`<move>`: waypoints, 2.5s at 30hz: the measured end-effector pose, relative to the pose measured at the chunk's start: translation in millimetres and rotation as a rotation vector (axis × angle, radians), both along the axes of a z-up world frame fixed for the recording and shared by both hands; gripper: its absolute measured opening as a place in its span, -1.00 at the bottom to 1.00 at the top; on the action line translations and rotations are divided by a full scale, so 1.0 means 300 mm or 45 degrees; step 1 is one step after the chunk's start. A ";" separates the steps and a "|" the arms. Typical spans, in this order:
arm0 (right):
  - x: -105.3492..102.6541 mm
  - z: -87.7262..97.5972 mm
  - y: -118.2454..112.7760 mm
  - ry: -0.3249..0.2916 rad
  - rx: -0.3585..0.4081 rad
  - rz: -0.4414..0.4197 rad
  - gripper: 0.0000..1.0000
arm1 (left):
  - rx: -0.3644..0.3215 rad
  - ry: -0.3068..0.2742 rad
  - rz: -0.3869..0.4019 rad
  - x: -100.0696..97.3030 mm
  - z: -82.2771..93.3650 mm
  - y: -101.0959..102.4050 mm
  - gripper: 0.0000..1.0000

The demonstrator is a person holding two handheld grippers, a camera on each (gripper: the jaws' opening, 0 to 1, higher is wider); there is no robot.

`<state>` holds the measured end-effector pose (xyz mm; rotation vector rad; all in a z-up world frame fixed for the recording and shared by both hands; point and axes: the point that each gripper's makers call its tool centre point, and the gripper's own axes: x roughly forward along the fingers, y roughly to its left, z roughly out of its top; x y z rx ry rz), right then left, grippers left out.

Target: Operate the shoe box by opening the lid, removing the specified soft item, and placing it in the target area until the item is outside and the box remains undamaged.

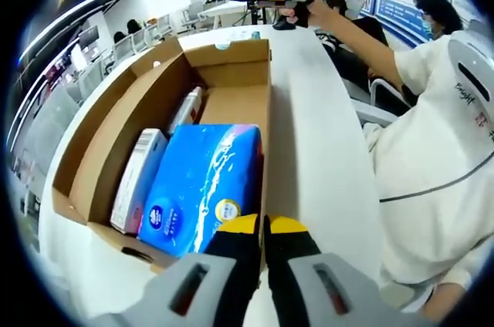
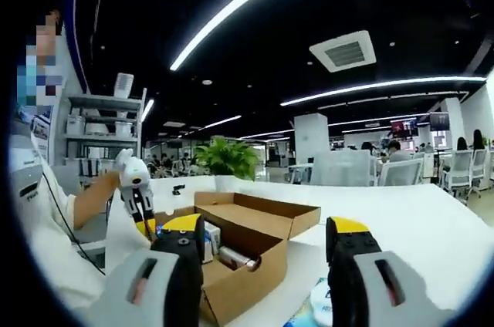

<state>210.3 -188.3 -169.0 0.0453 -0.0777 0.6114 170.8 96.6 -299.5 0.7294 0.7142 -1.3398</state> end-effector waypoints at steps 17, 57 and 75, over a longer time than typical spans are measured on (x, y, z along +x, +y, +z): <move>-0.154 -0.083 -0.046 -0.033 0.032 -0.171 -0.17 | 0.002 0.001 0.003 -0.003 -0.001 0.001 -0.97; -0.139 0.045 0.216 0.259 -1.106 0.116 -0.53 | -0.011 0.003 -0.009 0.000 0.002 0.001 -0.97; 0.103 -0.184 0.372 0.486 -1.439 0.324 -0.63 | -0.015 -0.007 -0.003 0.000 0.002 0.000 -0.97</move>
